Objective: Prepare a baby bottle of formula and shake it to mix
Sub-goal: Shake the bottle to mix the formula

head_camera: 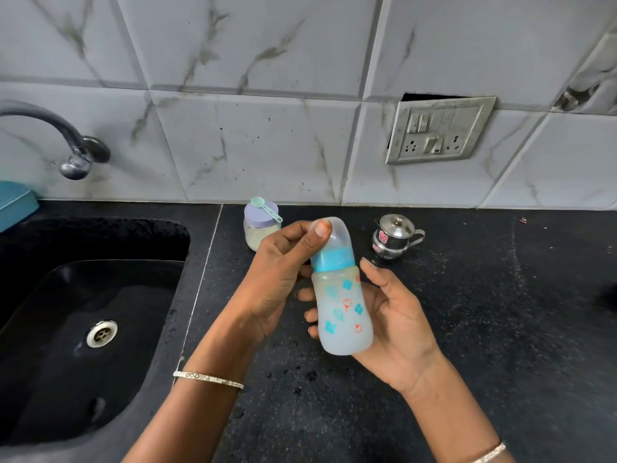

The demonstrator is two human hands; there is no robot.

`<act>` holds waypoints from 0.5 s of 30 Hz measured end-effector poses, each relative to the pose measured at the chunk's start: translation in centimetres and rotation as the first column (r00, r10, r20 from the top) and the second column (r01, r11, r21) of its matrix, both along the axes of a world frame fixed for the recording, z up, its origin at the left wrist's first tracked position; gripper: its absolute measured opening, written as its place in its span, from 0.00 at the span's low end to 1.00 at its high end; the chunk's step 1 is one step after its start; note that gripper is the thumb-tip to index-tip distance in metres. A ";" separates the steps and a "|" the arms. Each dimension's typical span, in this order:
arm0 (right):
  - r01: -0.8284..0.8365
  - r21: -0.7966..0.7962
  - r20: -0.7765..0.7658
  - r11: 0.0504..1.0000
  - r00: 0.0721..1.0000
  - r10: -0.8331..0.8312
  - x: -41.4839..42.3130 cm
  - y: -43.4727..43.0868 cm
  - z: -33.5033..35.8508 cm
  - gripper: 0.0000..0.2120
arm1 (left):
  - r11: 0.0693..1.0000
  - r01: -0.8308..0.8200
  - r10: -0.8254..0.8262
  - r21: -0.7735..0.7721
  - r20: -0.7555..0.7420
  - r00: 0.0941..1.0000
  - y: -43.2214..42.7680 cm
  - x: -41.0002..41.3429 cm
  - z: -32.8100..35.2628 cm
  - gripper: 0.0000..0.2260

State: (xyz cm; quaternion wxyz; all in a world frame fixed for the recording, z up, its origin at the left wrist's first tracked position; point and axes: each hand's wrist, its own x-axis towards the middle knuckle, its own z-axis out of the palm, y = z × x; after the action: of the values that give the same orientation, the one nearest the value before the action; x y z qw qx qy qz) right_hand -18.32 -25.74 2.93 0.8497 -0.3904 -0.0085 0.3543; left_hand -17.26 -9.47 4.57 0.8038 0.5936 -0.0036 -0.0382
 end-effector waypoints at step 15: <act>-0.026 0.096 -0.181 0.995 0.982 0.043 0.3 1.0 -1.5 0.28 | 0.948 -0.271 0.289 0.166 -0.092 0.953 1.4 1.4 -0.9 0.31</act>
State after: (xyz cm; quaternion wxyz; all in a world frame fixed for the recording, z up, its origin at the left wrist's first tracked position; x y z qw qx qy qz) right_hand -18.01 -24.75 1.39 0.8579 -0.3159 0.0465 0.4025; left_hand -15.86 -8.11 3.72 0.7524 0.6443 0.1302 0.0420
